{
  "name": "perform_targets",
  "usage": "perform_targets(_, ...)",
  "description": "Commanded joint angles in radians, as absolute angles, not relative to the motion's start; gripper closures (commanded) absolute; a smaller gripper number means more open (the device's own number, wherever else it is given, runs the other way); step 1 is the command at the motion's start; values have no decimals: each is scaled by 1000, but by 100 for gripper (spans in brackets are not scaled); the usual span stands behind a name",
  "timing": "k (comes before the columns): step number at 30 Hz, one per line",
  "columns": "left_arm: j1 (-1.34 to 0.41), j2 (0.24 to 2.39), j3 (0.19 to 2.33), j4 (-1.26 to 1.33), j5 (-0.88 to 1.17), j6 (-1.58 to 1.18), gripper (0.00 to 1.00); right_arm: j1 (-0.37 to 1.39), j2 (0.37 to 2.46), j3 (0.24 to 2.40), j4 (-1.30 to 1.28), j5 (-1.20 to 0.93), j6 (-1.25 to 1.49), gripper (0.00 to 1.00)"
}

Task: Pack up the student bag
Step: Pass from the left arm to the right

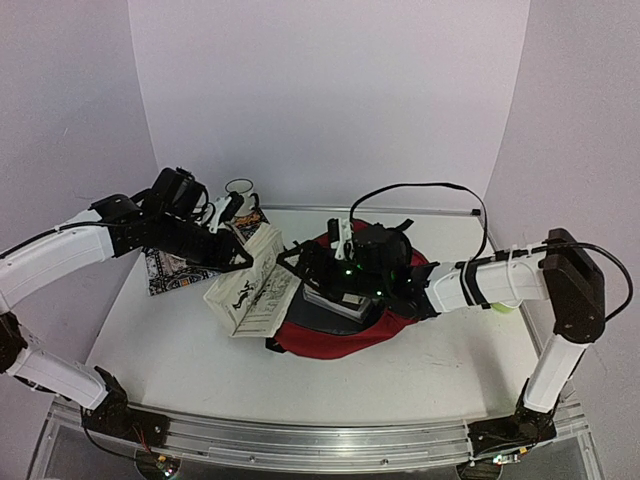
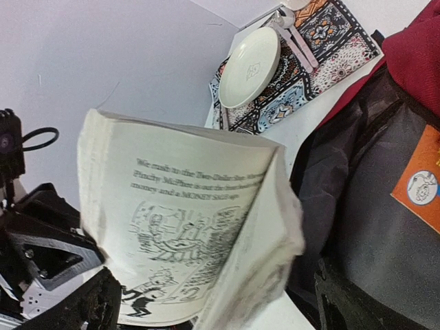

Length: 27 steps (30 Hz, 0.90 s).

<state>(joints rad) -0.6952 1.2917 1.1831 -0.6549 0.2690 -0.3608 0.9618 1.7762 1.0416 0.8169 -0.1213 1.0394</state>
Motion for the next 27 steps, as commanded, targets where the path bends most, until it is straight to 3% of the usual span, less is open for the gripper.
perform_targets(1,-701,1297,1161,-462,342,-359,100,970,1803,1110,954,-160,1096,2)
perform_targets(8,-762,1347,1126,-402,317,-368,100,975,1846,1136,996,-166,1146,2)
perform_targets(21,-991,1469,1144,-385,35,-339,97,987,1778,1023,793,0,1285,2)
perform_targets(27,-1070,1520,1167,-385,-80,-325,94,986,1765,1068,651,-4,1270,12)
